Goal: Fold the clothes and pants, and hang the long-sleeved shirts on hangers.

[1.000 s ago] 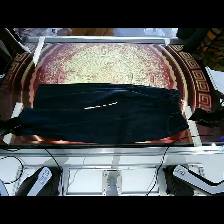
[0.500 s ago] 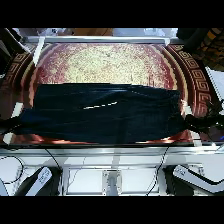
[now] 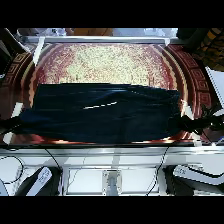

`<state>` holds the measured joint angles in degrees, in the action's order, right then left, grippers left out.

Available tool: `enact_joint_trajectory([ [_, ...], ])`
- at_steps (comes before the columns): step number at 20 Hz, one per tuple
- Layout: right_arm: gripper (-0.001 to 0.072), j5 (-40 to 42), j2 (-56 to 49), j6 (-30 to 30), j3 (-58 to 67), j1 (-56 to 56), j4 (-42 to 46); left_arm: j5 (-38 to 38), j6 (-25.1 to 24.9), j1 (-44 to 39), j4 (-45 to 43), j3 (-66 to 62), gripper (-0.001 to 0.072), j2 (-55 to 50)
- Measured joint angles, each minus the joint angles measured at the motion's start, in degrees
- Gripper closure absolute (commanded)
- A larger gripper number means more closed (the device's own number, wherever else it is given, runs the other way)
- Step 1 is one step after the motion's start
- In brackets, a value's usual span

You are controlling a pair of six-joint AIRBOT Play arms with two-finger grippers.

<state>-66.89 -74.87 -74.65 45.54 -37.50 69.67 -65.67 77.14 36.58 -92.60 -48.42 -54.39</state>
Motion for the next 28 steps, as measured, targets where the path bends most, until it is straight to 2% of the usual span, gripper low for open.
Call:
enact_joint_trajectory([
  [3, 0.0699, -3.82, 5.51, 0.26, 5.16, 0.0, 1.81, -0.9, -1.75, 0.61, 0.37, -2.36, 0.0684, 2.84],
  [8, 0.07, -10.38, 15.96, -1.36, 21.35, 0.0, 6.12, -6.97, -2.64, 1.2, 4.35, -12.22, 0.0684, 6.01],
  [13, 0.07, -17.44, 19.19, -2.47, 31.76, -0.02, 9.88, -10.86, -3.02, 1.31, 6.51, -18.16, 0.0684, 6.71],
  [17, 0.07, -19.17, 20.59, -2.97, 38.16, -1.44, 13.66, -12.02, -3.06, 1.31, 7.43, -21.53, 0.0684, 7.02],
  [23, 0.0699, -23.39, 20.5, -3.85, 41.92, -4.11, 16.44, -13.16, -1.92, 1.27, 8.11, -24.02, 0.0684, 6.21],
  [28, 0.0699, -29.09, 20.04, -3.85, 41.86, -4.59, 17.64, -16.65, -1.75, 1.11, 11.13, -24.39, 0.0682, 0.9],
])
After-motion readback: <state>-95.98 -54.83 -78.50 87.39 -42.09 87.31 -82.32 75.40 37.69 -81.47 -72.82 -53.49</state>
